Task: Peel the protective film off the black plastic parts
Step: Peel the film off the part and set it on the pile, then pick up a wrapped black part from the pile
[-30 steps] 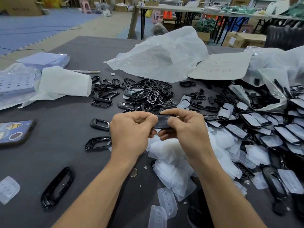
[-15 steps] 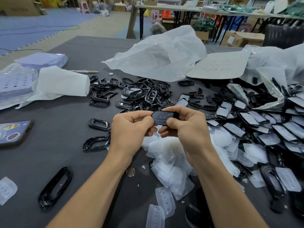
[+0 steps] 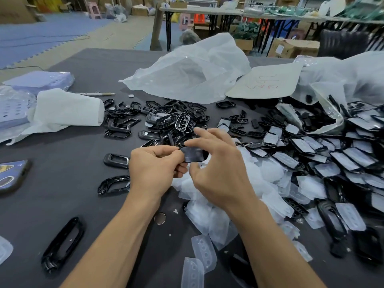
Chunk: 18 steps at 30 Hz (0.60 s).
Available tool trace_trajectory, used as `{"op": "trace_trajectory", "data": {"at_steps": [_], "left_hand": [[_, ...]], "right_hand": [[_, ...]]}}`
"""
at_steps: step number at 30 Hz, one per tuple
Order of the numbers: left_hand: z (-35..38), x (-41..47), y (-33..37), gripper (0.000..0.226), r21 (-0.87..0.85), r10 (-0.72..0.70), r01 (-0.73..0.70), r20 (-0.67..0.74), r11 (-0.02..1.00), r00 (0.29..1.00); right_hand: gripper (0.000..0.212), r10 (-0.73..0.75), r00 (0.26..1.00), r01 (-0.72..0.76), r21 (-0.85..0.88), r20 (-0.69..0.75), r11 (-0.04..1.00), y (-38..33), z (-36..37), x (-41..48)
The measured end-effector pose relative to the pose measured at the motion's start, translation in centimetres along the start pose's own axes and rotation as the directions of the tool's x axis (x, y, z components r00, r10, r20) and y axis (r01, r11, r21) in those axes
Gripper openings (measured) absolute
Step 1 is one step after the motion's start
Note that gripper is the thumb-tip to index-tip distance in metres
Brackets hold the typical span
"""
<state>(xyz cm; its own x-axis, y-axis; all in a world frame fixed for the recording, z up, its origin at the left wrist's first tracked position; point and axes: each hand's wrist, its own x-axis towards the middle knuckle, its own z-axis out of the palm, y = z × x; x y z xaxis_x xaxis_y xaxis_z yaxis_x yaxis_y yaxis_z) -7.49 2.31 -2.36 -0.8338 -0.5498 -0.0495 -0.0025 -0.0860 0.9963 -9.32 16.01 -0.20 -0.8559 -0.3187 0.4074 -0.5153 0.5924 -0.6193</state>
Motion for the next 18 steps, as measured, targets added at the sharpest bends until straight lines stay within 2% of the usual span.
{"op": "trace_trajectory", "data": {"at_steps": [4,7,10,13,15,16,18], "left_hand": [[-0.3,-0.1,0.1,0.018,0.051,0.000,-0.002,0.029,0.999,1.000],[-0.4,-0.6,0.0,0.020,0.218,0.112,-0.122,0.060,0.968,0.992],[-1.0,-1.2,0.2,0.017,0.342,0.218,-0.216,0.034,0.914,0.975],[-1.7,-1.4,0.7,0.023,0.544,0.337,-0.262,-0.040,0.797,0.941],[-2.2,-1.3,1.1,0.017,0.665,0.389,-0.265,-0.042,0.698,0.920],[-2.4,-1.0,1.0,0.016,0.715,0.402,-0.263,-0.028,0.648,0.915],[-2.9,0.0,0.4,0.038,0.799,0.366,-0.256,0.048,0.544,0.929]], "right_hand": [[0.041,0.053,0.997,-0.054,0.017,0.051,0.998,0.0,-0.5,0.3],[0.038,0.111,0.991,-0.110,-0.010,0.074,0.994,0.5,-1.8,0.9],[0.038,0.226,0.973,-0.215,-0.155,0.056,0.964,2.4,-5.0,2.3],[0.045,0.392,0.918,-0.386,-0.359,-0.061,0.850,5.0,-9.0,4.1],[0.059,0.474,0.873,-0.466,-0.474,-0.112,0.747,5.8,-10.3,4.8],[0.064,0.488,0.865,-0.479,-0.485,-0.118,0.732,5.7,-10.2,4.9],[0.061,0.457,0.884,-0.450,-0.437,-0.096,0.779,4.7,-8.8,5.0]]}}
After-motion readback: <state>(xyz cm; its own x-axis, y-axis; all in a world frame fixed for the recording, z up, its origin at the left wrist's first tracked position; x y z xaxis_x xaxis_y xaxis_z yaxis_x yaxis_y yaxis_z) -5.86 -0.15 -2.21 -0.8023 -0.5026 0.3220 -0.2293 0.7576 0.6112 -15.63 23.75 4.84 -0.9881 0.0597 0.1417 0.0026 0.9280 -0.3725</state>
